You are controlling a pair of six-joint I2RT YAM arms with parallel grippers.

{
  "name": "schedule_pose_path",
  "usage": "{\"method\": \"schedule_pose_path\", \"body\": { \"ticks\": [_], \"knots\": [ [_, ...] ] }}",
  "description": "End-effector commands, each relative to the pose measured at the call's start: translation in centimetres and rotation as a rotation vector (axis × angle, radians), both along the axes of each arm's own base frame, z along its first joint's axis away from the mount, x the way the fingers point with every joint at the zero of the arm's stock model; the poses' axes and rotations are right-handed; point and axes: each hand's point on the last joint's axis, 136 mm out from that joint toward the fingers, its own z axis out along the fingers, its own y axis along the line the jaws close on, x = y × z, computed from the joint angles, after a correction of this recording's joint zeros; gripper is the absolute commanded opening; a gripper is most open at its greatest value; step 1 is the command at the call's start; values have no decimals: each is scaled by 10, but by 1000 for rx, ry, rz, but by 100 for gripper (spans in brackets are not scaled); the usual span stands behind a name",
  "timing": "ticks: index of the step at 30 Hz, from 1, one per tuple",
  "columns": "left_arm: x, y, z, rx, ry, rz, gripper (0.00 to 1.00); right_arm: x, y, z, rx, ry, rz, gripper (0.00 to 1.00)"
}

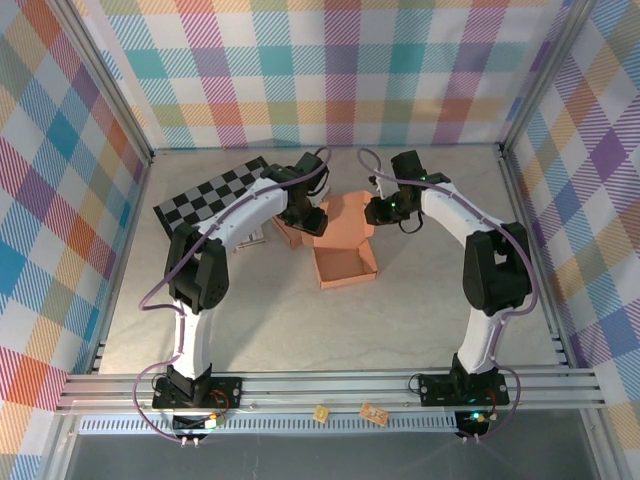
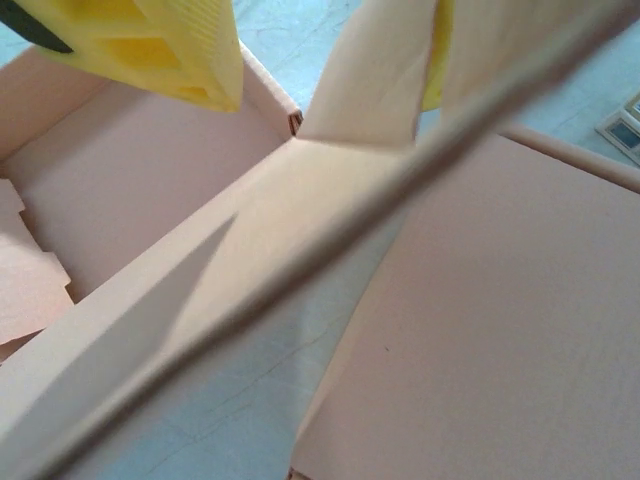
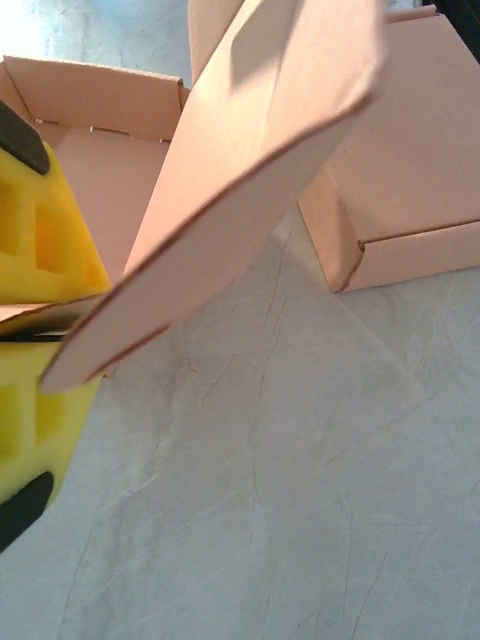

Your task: Fold the paper box

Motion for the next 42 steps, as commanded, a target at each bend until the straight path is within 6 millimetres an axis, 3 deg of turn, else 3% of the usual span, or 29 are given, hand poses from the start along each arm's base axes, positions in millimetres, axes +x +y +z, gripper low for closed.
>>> {"method": "schedule_pose_path", "body": {
  "ticks": [1, 6, 13, 17, 24, 35, 38, 42],
  "knots": [
    [-15, 15, 10, -44, 49, 47, 46, -7, -1, 9, -9, -26, 3, 13],
    [-8, 19, -1, -59, 54, 54, 46, -10, 1, 9, -8, -31, 4, 11],
    [26, 26, 10, -73, -21, 83, 51, -12, 2, 9, -18, -35, 6, 9],
    [36, 18, 10, -151, -14, 79, 52, -13, 4, 12, -17, -46, 12, 7],
    [27, 7, -1, -198, 40, 40, 49, -14, 6, 13, -19, -46, 11, 9],
    [10, 11, -10, -131, 2, 40, 29, -14, 0, 9, -11, -22, -89, 9],
    [7, 8, -4, -120, -35, 46, 21, -13, -8, 10, -34, -28, -135, 17],
    [3, 6, 9, -118, -106, 78, 12, -16, -30, 20, -72, -10, -307, 40]
  ]
}}
